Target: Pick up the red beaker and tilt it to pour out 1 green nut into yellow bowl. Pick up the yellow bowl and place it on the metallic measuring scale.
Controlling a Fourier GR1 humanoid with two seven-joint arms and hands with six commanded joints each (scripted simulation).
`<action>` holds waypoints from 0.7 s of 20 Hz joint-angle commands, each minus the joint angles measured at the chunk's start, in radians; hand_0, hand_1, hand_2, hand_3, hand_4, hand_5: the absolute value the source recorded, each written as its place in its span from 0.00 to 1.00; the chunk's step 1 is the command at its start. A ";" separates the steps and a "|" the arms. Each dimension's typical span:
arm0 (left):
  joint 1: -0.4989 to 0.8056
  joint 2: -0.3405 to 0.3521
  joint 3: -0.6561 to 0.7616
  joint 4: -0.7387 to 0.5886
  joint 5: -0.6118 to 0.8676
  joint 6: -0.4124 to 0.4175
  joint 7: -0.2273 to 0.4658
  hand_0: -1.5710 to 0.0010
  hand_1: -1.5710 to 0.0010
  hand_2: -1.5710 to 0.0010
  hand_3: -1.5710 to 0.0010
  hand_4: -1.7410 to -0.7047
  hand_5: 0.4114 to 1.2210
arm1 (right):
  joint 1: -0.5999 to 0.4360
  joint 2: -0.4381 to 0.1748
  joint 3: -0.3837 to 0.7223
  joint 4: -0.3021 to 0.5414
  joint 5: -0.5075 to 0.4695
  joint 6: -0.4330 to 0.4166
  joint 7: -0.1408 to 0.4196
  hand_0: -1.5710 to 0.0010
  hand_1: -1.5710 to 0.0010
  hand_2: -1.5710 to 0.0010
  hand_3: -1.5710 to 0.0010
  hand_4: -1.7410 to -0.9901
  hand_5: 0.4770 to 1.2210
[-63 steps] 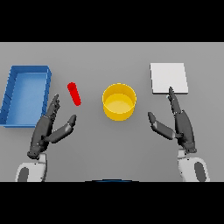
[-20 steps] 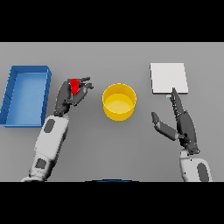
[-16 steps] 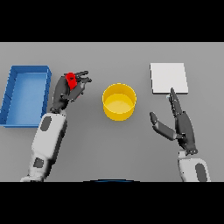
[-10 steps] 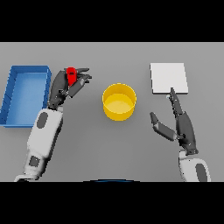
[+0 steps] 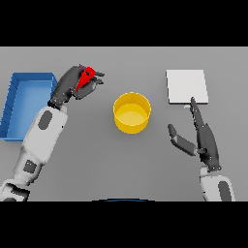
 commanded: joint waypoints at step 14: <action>-0.267 0.083 -0.424 0.080 -0.511 -0.220 0.147 0.00 0.00 0.00 0.09 0.04 0.98 | 0.017 0.028 0.013 -0.023 -0.016 0.007 0.015 1.00 1.00 1.00 1.00 0.73 0.27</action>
